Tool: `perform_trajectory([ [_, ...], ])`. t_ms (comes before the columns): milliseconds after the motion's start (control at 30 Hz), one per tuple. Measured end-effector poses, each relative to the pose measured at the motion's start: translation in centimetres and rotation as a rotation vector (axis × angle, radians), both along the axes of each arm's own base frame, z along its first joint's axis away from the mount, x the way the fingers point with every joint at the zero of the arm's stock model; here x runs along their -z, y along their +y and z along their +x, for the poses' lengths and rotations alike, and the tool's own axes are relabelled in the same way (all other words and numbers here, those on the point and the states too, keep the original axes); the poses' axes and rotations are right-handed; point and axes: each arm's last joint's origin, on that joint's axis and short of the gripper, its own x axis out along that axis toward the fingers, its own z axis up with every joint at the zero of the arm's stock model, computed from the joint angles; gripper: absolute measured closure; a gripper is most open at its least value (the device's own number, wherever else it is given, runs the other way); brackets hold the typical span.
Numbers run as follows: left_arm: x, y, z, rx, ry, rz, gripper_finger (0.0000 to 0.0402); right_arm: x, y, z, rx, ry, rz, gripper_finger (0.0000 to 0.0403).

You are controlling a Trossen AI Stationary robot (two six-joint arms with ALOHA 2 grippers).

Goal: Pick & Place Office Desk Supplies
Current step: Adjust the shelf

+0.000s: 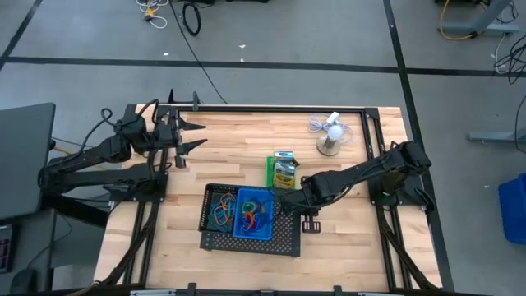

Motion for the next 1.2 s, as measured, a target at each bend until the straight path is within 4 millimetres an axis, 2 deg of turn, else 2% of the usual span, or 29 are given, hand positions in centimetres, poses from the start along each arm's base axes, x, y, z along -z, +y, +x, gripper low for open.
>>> perform_trajectory([
  [333, 0.1, 0.0, 0.0, 0.001, 0.011, -0.003, 0.0214, -0.1, -0.8, 1.0, -0.033, -0.075, 0.014, 0.0403],
  [800, 0.3, 0.0, 0.0, -0.018, 0.031, -0.007, 0.0214, -0.4, -0.9, 2.0, -0.069, -0.179, 0.047, 0.0403],
  [1200, 0.3, 0.0, 0.0, -0.019, 0.032, 0.004, 0.0214, -1.0, -2.2, 4.1, -0.146, -0.378, 0.042, 0.0403],
])
